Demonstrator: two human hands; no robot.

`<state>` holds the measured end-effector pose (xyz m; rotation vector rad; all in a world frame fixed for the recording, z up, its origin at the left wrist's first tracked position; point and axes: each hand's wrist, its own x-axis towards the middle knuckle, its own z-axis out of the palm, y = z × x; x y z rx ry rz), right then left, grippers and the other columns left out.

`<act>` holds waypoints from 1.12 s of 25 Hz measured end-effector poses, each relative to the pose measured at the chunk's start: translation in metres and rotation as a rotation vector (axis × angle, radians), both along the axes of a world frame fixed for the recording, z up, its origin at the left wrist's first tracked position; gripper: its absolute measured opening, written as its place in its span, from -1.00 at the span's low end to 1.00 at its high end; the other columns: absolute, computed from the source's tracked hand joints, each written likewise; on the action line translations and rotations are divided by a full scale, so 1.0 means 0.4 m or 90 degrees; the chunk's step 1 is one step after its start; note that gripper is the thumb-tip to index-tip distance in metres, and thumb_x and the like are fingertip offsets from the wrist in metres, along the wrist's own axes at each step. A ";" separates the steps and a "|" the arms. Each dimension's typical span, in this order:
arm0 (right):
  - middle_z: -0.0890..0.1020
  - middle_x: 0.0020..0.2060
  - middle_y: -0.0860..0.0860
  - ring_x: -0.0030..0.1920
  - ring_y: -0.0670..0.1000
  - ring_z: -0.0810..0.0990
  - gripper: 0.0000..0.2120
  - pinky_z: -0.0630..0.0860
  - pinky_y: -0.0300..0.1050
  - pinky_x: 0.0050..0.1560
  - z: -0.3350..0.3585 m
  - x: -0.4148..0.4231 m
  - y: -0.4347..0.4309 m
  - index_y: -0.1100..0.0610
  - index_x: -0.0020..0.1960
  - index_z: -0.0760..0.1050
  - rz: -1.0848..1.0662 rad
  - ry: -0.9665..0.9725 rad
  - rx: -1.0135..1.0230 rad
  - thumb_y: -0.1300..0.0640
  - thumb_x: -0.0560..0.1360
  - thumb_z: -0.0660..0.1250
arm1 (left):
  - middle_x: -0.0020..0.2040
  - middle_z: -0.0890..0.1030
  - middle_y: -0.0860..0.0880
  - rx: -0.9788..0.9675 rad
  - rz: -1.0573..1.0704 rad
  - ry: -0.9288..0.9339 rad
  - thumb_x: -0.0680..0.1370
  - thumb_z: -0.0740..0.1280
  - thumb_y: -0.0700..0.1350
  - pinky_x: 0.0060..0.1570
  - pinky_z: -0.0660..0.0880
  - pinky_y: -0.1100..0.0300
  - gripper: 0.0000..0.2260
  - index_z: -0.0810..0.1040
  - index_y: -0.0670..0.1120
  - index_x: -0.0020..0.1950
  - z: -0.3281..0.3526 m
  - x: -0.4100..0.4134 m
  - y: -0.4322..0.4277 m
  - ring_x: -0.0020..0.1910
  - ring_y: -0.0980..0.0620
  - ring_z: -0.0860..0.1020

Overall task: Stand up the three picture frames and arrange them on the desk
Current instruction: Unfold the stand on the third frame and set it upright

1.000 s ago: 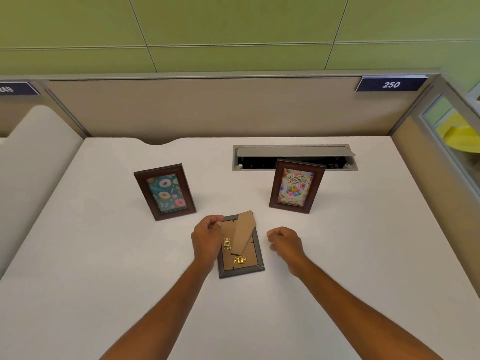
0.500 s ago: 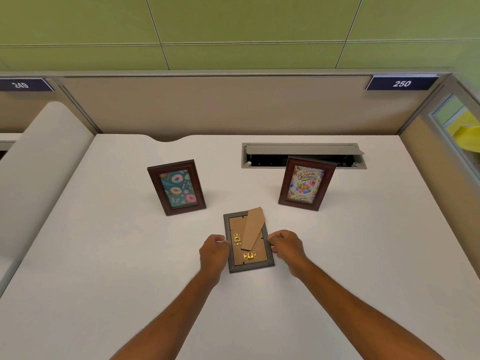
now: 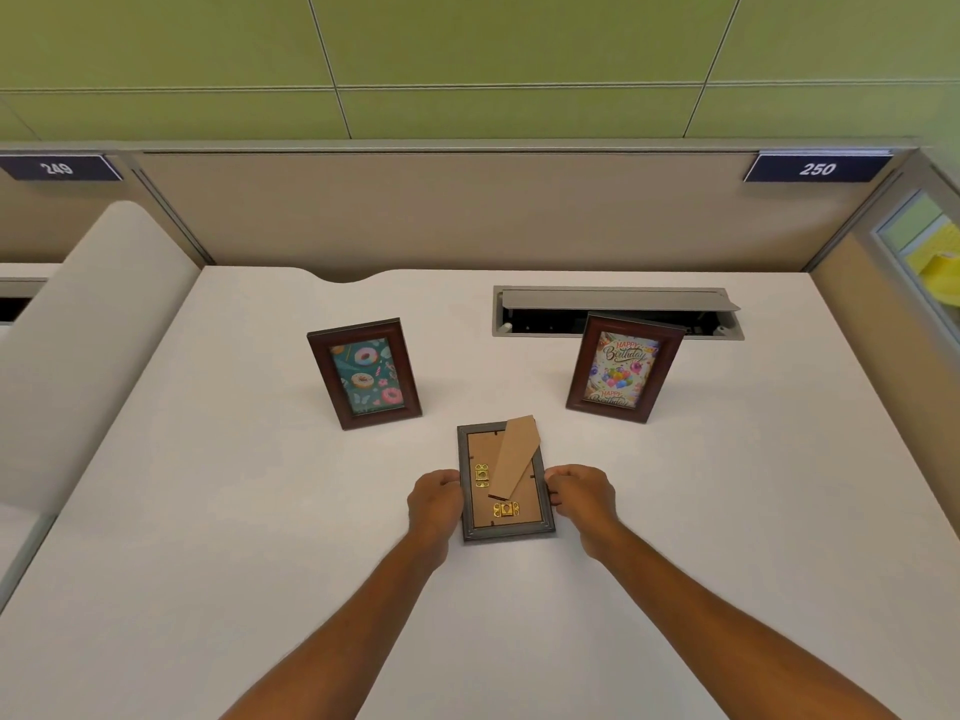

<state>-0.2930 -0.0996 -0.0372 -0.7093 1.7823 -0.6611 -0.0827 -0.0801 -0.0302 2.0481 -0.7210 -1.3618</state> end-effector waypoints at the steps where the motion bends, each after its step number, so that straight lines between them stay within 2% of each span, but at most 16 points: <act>1: 0.79 -0.07 0.11 0.02 0.15 0.78 -0.88 0.76 0.08 0.09 -0.002 -0.001 -0.001 0.11 -0.09 0.73 -0.012 -0.011 -0.002 0.21 0.58 0.43 | 0.11 0.73 -0.33 -0.001 0.009 0.003 0.64 0.15 -0.31 0.03 0.62 -0.07 -0.71 0.68 -0.22 -0.02 0.000 0.000 -0.001 0.03 -0.25 0.71; 4: 0.80 -0.04 0.10 0.02 0.11 0.78 -0.97 0.76 0.00 0.00 0.000 -0.002 -0.002 0.13 -0.01 0.74 -0.022 -0.044 -0.012 0.20 0.56 0.52 | 0.04 0.76 -0.21 -0.005 0.035 0.003 0.68 0.17 -0.28 0.18 0.69 -0.14 -0.68 0.73 -0.13 0.00 0.009 -0.006 -0.005 0.11 -0.22 0.73; 5: 0.79 -0.02 0.08 0.03 0.09 0.77 -0.92 0.73 -0.05 -0.03 0.003 0.001 -0.004 0.13 0.04 0.73 -0.012 -0.046 -0.013 0.18 0.56 0.54 | 0.04 0.76 -0.19 -0.008 0.046 0.015 0.69 0.18 -0.28 0.19 0.70 -0.14 -0.68 0.72 -0.09 -0.01 0.013 -0.009 -0.008 0.09 -0.19 0.74; 7: 0.78 0.01 0.06 0.03 0.07 0.76 -0.84 0.69 -0.10 -0.06 0.013 0.008 -0.009 0.10 0.15 0.69 0.003 -0.058 -0.003 0.13 0.57 0.54 | 0.05 0.77 -0.17 -0.013 0.063 0.051 0.72 0.20 -0.27 0.11 0.75 -0.03 -0.72 0.71 -0.07 0.12 0.019 -0.011 -0.014 0.03 -0.12 0.75; 9: 0.79 0.00 0.07 0.01 0.09 0.78 -0.81 0.72 -0.04 -0.04 0.021 0.013 -0.021 0.10 0.20 0.68 -0.006 -0.096 0.016 0.15 0.60 0.51 | 0.04 0.77 -0.16 -0.025 0.073 0.074 0.71 0.21 -0.30 0.07 0.75 0.02 -0.72 0.69 -0.09 0.23 0.021 -0.002 -0.021 -0.02 -0.09 0.75; 12: 0.80 0.00 0.12 0.02 0.13 0.79 -0.81 0.74 0.10 0.09 0.031 0.008 -0.043 0.16 0.21 0.69 -0.042 -0.160 0.042 0.22 0.59 0.51 | 0.03 0.76 -0.14 -0.065 0.063 0.080 0.70 0.24 -0.35 0.12 0.75 0.02 -0.70 0.70 -0.11 0.28 0.018 0.027 -0.026 0.03 -0.11 0.75; 15: 0.79 0.01 0.18 0.05 0.18 0.79 -0.77 0.74 0.16 0.12 0.045 0.006 -0.065 0.22 0.21 0.67 -0.065 -0.195 0.051 0.26 0.56 0.53 | 0.18 0.73 -0.03 -0.151 -0.032 -0.012 0.67 0.36 -0.31 0.20 0.68 0.05 -0.66 0.68 -0.01 0.38 0.011 0.048 -0.025 0.17 -0.05 0.69; 18: 0.78 0.04 0.23 0.05 0.19 0.78 -0.76 0.75 0.18 0.10 0.065 0.011 -0.082 0.26 0.19 0.64 -0.077 -0.202 0.065 0.28 0.55 0.55 | 0.36 0.58 0.10 -0.236 -0.125 -0.089 0.64 0.44 -0.30 0.18 0.59 0.20 -0.55 0.60 0.03 0.49 0.011 0.051 -0.033 0.28 0.05 0.58; 20: 0.77 0.04 0.26 0.04 0.20 0.78 -0.76 0.76 0.12 -0.02 0.078 0.009 -0.091 0.30 0.16 0.63 -0.079 -0.219 0.079 0.30 0.53 0.56 | 0.39 0.57 0.08 -0.294 -0.168 -0.119 0.60 0.50 -0.31 0.21 0.61 0.18 -0.54 0.62 -0.03 0.48 0.015 0.052 -0.041 0.32 0.07 0.55; 23: 0.77 0.02 0.29 0.01 0.22 0.78 -0.73 0.74 0.06 -0.18 0.098 0.006 -0.101 0.38 0.16 0.61 -0.089 -0.276 0.098 0.36 0.50 0.55 | 0.36 0.67 -0.10 -0.412 -0.234 -0.193 0.55 0.51 -0.41 0.31 0.65 0.05 -0.61 0.72 -0.14 0.33 0.018 0.054 -0.049 0.33 -0.03 0.62; 25: 0.76 0.03 0.31 -0.04 0.21 0.77 -0.74 0.73 0.02 -0.27 0.110 0.003 -0.108 0.40 0.17 0.60 -0.098 -0.310 0.100 0.38 0.51 0.54 | 0.27 0.72 -0.07 -0.476 -0.231 -0.249 0.51 0.48 -0.50 0.33 0.61 0.15 -0.62 0.78 -0.16 0.23 0.019 0.054 -0.050 0.26 0.05 0.66; 28: 0.72 0.11 0.35 -0.02 0.22 0.74 -0.78 0.74 0.02 -0.26 0.122 -0.004 -0.119 0.41 0.17 0.61 -0.105 -0.368 0.089 0.35 0.56 0.50 | 0.17 0.74 0.02 -0.518 -0.188 -0.244 0.48 0.41 -0.57 0.25 0.55 0.44 -0.59 0.79 -0.18 0.16 0.026 0.048 -0.061 0.18 0.31 0.66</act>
